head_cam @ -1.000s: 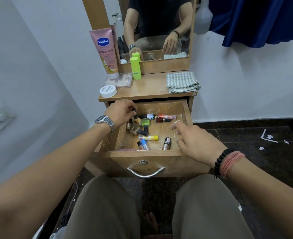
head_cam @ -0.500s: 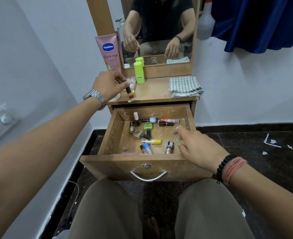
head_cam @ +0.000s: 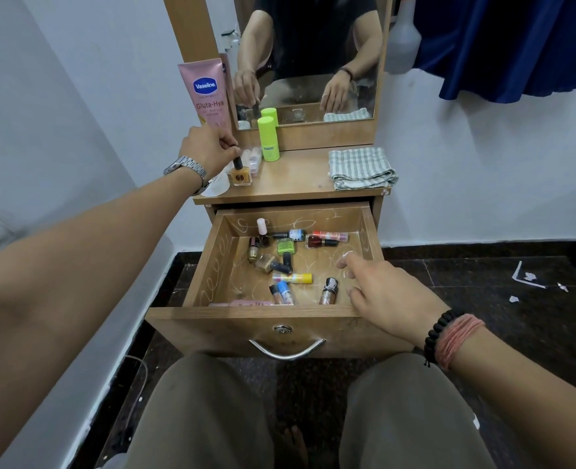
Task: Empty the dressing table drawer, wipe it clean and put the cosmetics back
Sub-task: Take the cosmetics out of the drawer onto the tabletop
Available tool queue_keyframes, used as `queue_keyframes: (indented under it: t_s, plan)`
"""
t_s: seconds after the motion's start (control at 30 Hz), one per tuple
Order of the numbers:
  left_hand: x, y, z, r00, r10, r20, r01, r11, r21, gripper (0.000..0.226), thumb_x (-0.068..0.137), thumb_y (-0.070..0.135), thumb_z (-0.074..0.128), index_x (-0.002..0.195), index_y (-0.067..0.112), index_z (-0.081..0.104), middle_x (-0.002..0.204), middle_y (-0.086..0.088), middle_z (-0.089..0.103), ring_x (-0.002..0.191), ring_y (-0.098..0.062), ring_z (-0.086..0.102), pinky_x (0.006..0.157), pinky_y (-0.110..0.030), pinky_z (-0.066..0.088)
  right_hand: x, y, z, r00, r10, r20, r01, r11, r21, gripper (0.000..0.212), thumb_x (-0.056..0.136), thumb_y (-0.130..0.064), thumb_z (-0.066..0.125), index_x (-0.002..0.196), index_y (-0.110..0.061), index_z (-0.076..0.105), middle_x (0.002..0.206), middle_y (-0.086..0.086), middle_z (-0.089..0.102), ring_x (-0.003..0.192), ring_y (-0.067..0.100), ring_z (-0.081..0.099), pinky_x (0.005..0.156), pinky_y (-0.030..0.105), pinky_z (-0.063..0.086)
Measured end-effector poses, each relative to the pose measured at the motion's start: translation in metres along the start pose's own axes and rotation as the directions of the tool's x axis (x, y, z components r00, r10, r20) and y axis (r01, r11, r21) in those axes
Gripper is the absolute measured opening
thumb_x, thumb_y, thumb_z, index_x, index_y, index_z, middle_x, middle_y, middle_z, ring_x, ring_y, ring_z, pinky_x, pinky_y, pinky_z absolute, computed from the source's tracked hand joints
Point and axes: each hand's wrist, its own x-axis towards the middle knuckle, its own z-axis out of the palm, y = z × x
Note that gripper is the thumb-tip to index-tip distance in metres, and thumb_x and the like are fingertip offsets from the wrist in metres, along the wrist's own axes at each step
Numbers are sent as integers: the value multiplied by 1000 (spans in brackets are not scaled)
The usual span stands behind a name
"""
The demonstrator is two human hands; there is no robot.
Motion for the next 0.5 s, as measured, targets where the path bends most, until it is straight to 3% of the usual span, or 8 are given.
queue_keyframes:
  t_s: [0.5]
  plan:
    - [9, -6, 4, 1000, 3, -16, -3, 1000, 31, 23, 87, 29, 65, 103, 14, 73, 101, -7, 72, 94, -24, 63, 77, -34, 51, 0, 0, 0, 1000, 7, 14, -7, 1000, 0, 39, 96, -18, 38, 135, -24, 36, 114, 2, 64, 96, 24, 62, 80, 42, 53]
